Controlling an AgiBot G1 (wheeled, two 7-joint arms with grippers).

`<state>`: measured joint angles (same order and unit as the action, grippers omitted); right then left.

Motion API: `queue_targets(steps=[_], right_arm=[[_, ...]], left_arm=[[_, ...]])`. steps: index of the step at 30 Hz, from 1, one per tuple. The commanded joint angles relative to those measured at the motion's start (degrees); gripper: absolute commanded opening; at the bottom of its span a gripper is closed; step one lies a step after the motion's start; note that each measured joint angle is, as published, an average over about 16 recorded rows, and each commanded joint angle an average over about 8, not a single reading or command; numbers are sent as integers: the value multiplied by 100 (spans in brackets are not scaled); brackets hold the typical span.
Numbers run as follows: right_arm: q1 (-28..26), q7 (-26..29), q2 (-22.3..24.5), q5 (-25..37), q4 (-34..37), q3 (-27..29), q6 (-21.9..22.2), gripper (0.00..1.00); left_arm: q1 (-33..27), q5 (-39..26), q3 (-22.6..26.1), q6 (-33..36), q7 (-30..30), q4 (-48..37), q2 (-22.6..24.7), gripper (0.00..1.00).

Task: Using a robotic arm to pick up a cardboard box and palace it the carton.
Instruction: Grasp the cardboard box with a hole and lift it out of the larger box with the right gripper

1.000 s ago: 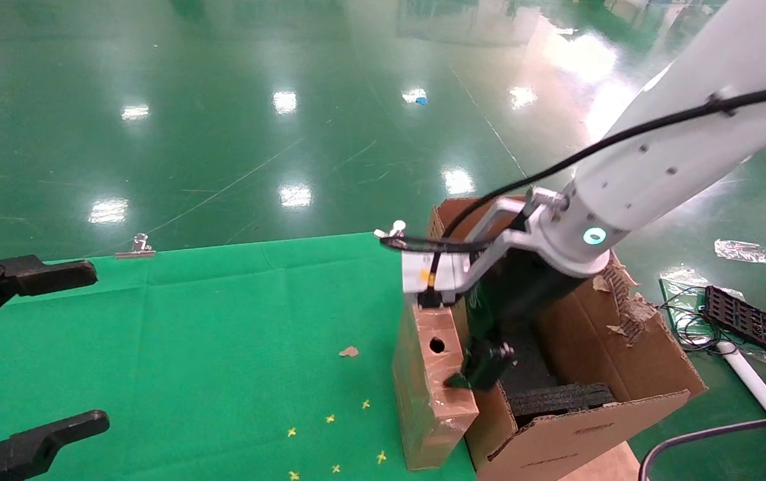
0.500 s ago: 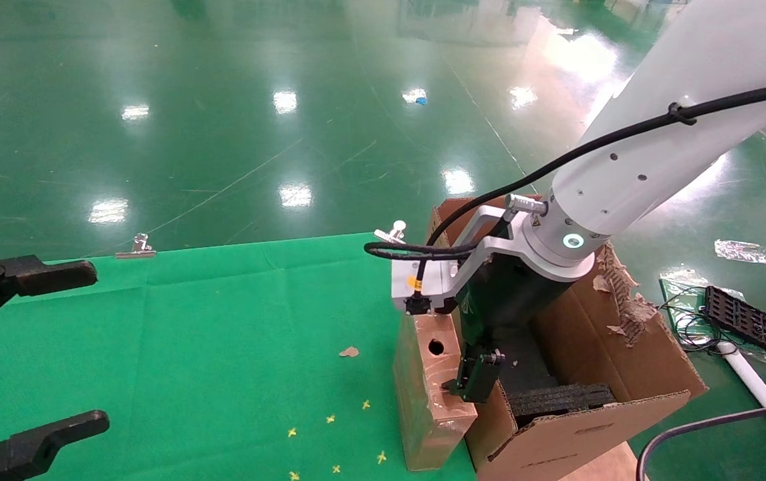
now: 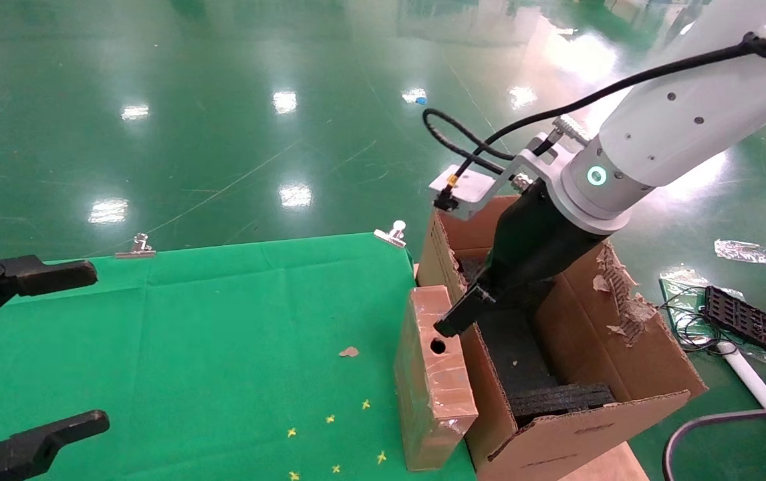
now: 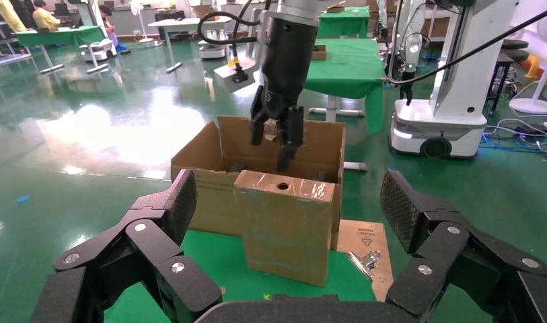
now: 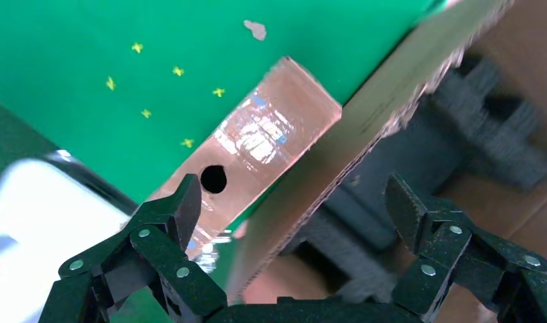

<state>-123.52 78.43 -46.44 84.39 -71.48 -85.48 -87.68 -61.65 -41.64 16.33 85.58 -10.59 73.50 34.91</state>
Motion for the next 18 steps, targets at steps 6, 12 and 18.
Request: queue_targets(steps=[6,12,18], right_arm=[[249,561,-70,-442,694,1,-28,100],[514,477,-203,-753,1290,-9,-42,100],[665,449,-357,-781,1568,-94,-58,80]], left_arm=[[-1,2,3,-1,1,0,-1,100],[-1,4,5,-2,3,0,-2,100],[-2,5,8,-3,4,0,-3,100]])
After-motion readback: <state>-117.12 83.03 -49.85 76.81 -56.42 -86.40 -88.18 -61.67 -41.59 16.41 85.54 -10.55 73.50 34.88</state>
